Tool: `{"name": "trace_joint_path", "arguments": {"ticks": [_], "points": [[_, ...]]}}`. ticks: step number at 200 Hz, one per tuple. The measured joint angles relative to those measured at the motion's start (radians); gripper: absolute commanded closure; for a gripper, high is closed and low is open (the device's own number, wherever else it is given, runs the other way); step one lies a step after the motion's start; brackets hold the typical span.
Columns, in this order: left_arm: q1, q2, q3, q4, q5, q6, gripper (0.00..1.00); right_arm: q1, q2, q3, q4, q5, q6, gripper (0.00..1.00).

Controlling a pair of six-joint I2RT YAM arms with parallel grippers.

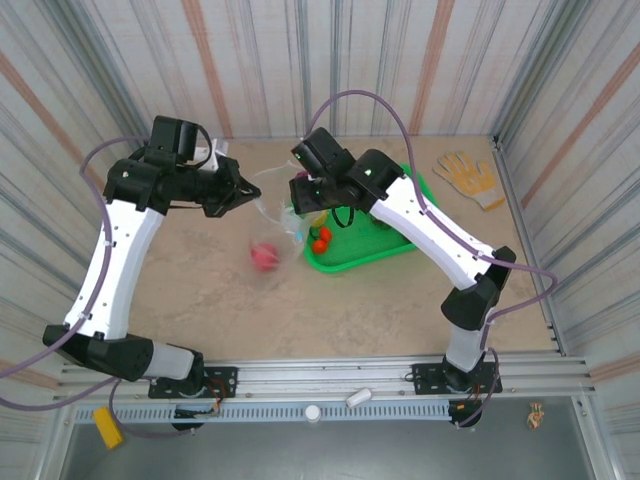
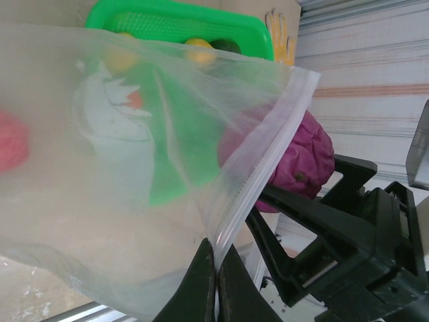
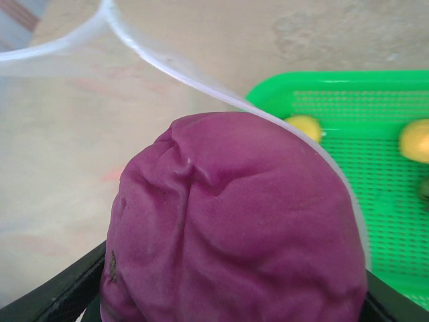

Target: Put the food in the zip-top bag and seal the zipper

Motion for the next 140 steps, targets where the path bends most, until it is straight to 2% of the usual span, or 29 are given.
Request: {"name": "trace_joint_path", "arguments": {"ticks": [20,57,91,140], "points": [[-0.009,0.0,0.01,-0.012,-0.014,0.009,1.0,0.012,0.0,0.01,-0.013,0.037,-0.01,0.35],[-0.021,0.005,0.015,-0.018,-0.019,0.016,1.0,0.018,0.0,0.014,-0.011,0.02,-0.05,0.16],[-0.021,0.005,0.014,-0.018,-0.021,0.016,1.0,0.018,0.0,0.014,-0.009,-0.009,-0.062,0.12],[-0.021,0.005,0.015,-0.018,-0.022,0.016,1.0,0.018,-0.001,0.019,-0.01,-0.023,-0.076,0.13]]}}
